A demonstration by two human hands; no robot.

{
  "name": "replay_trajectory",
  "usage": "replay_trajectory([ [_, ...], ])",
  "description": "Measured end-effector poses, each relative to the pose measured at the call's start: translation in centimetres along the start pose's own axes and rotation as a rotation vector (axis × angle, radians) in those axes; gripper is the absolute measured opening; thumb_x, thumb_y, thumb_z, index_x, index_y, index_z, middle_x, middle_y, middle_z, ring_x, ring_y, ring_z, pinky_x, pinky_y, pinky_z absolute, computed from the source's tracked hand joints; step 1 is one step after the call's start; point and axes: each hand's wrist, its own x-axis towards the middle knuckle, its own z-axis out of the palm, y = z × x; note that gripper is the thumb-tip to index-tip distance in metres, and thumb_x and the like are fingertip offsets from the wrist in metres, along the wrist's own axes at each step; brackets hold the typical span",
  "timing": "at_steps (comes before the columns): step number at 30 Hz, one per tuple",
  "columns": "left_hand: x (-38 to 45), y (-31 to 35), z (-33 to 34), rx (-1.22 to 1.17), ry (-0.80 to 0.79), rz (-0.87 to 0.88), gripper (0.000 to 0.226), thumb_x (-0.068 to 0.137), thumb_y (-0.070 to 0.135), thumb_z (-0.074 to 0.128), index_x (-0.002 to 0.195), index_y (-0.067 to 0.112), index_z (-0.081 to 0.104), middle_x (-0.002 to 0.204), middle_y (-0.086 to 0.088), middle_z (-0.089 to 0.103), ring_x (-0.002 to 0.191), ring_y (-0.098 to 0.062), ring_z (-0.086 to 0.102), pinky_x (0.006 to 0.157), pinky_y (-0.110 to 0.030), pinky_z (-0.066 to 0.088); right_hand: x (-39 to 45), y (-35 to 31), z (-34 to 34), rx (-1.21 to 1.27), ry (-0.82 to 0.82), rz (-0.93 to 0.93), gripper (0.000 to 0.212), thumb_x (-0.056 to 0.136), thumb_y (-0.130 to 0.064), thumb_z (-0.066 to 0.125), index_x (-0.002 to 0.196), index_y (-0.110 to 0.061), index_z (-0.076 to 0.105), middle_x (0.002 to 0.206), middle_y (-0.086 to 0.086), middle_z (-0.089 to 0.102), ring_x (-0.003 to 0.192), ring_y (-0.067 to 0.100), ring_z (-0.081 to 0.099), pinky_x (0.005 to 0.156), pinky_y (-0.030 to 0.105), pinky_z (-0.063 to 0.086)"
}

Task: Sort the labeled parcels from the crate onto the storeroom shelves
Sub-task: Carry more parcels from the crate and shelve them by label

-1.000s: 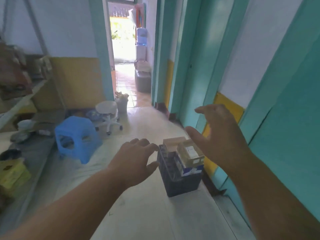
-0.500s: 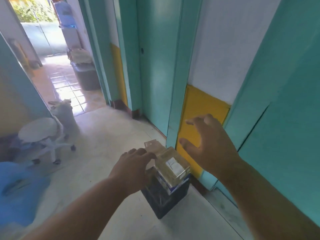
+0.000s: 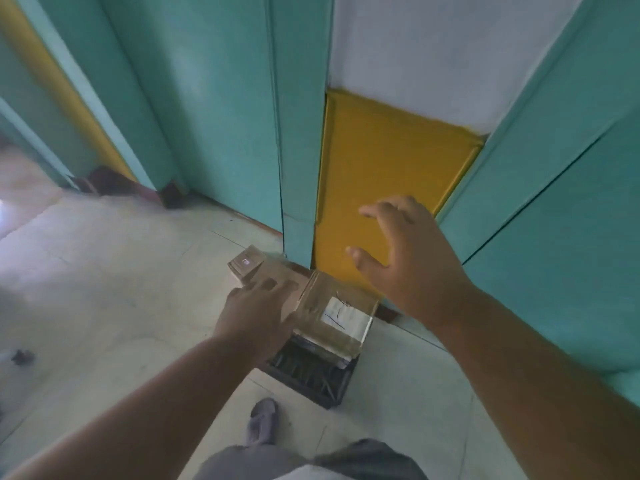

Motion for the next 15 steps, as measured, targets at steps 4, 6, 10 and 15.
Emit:
replay_trajectory([
  [4,4.6,-2.0,3.8,0.013,-0.078,0.034,0.047,0.099,0.046,0.045,0.144,0.034,0.042,0.144,0.007,0.053,0.127,-0.02,0.052,0.106,-0.04,0.04,1.3,2.3,4.7,-0.026,-0.045,0.123,0.05,0.089,-0.038,0.067,0.129,-0.008,0.059,0.126,0.012,0.057,0.116,0.027,0.055,0.091,0.04,0.054],
  [6,6.9,-2.5,6.8,-0.044,-0.136,0.016,0.047,0.098,0.045,0.047,0.144,0.034,0.041,0.143,0.005,0.055,0.128,-0.022,0.052,0.107,-0.042,0.04,1.4,4.6,7.6,-0.033,-0.066,0.174,0.051,0.089,-0.041,0.063,0.128,-0.008,0.059,0.125,0.012,0.058,0.115,0.027,0.055,0.089,0.038,0.053],
  [10,12.0,-3.7,15.0,-0.22,-0.259,-0.08,0.047,0.099,0.039,0.046,0.145,0.036,0.036,0.126,-0.001,0.066,0.102,-0.022,0.065,0.08,-0.036,0.056,1.1,10.7,15.3,-0.037,-0.199,0.302,0.049,0.089,-0.04,0.065,0.129,-0.011,0.059,0.129,0.012,0.056,0.118,0.027,0.052,0.087,0.033,0.046],
  [15,15.4,-4.0,25.0,-0.666,-0.344,-0.65,0.055,0.094,0.044,0.06,0.142,0.033,0.036,0.096,0.0,0.067,0.068,-0.019,0.069,0.056,-0.036,0.061,0.2,18.2,26.2,-0.08,-0.486,0.437,0.058,0.091,-0.042,0.067,0.14,-0.019,0.049,0.141,0.009,0.047,0.127,0.027,0.046,0.093,0.036,0.043],
])
